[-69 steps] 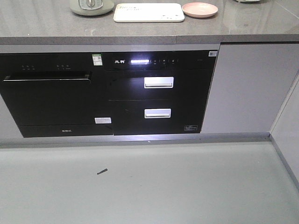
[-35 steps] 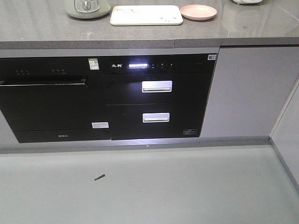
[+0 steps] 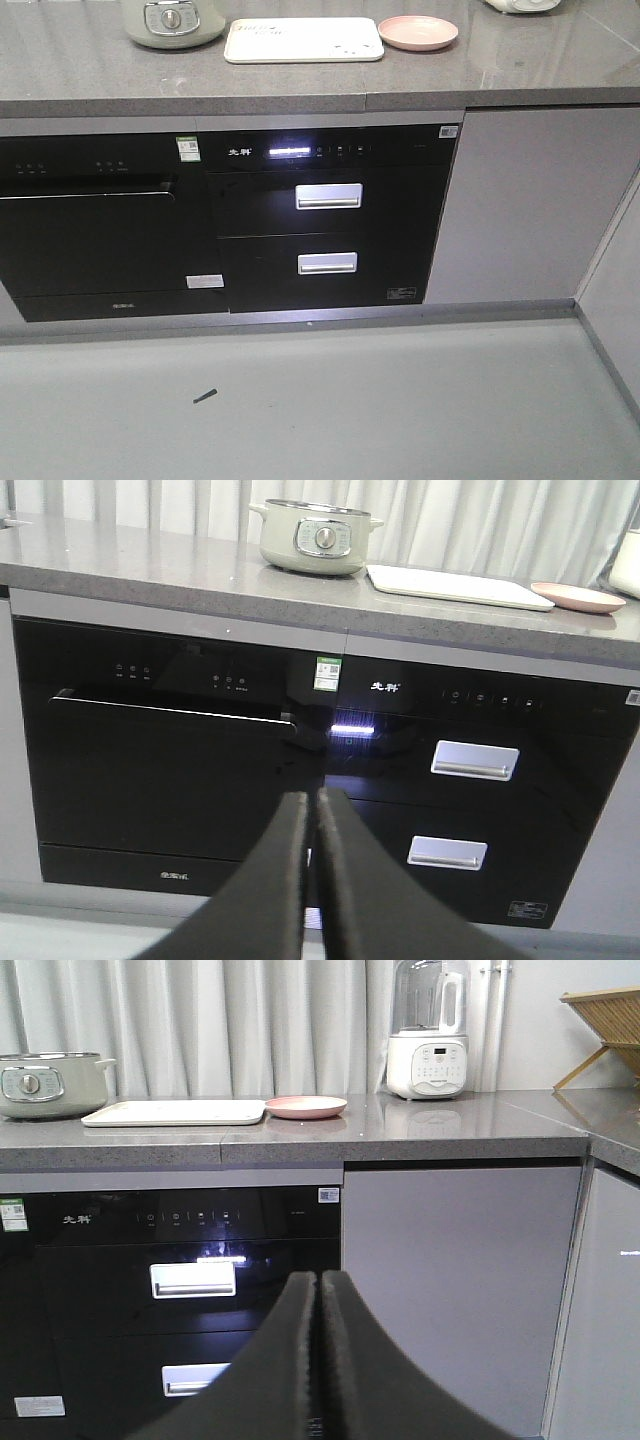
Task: Transfer vegetables to tray and serve
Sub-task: 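Drive the base forward toward the counter with the pot and tray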
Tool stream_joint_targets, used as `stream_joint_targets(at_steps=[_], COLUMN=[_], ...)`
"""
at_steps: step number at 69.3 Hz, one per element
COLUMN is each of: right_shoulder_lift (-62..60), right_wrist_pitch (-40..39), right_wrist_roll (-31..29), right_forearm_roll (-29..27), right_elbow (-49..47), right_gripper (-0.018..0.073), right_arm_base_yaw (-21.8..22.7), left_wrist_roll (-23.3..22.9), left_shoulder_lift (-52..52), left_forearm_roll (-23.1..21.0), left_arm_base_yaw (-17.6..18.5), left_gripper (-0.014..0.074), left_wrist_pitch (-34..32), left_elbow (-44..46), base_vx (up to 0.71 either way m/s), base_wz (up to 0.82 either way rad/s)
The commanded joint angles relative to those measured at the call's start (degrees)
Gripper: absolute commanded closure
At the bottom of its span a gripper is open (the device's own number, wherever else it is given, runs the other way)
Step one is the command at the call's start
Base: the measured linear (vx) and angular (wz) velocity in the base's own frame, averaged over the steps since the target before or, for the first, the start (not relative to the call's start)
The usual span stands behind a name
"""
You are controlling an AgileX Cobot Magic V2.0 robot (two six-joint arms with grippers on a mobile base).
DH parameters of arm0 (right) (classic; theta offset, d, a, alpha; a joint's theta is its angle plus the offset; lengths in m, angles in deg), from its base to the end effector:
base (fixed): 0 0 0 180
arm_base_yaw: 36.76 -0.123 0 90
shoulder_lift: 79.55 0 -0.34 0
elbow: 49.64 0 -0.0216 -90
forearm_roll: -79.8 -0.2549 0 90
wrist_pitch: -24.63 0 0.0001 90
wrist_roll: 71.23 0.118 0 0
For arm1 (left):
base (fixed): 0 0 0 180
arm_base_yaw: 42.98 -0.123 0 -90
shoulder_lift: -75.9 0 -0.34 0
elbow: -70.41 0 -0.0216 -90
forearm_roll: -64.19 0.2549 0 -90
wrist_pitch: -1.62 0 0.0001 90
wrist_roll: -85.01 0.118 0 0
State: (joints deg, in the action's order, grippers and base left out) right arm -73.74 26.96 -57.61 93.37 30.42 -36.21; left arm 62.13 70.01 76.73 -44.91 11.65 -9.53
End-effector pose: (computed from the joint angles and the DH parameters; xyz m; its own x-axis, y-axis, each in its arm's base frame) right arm 0.0324 -0.0015 0.2011 0.0326 0.0007 -0.9995 0.0191 0.9998 0.0014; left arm 0.0316 0.0056 0.1863 -0.0833 -0.1855 -0.9791 -0.0880 0.9801 -0.1782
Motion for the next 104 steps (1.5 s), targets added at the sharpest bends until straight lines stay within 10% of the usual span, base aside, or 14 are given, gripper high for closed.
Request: stream_joint_targets(at_steps=[1,104], right_shoulder_lift=[-0.40,-0.40], right_wrist_pitch=[-4.06,-4.06], right_wrist_roll=[-0.26,-0.26], right_forearm_roll=[0.69,0.69], right_elbow=[0.93,0.93], right_gripper=[0.0561,0.0561], right_arm_base_yaw=[0.29,0.29], left_wrist_roll=[-0.50,-0.50], left_shoulder_lift=[0.85,0.85], left_forearm_roll=[-0.43,-0.43], left_arm_base_yaw=[0.06,0.06], left_gripper=[0.0602,0.0602], left_wrist_pitch=[-3.78,-3.78], left_elbow=[-1.45,-1.45], base_vx=[0.10,0.12], base_wz=[-0.04,0.00])
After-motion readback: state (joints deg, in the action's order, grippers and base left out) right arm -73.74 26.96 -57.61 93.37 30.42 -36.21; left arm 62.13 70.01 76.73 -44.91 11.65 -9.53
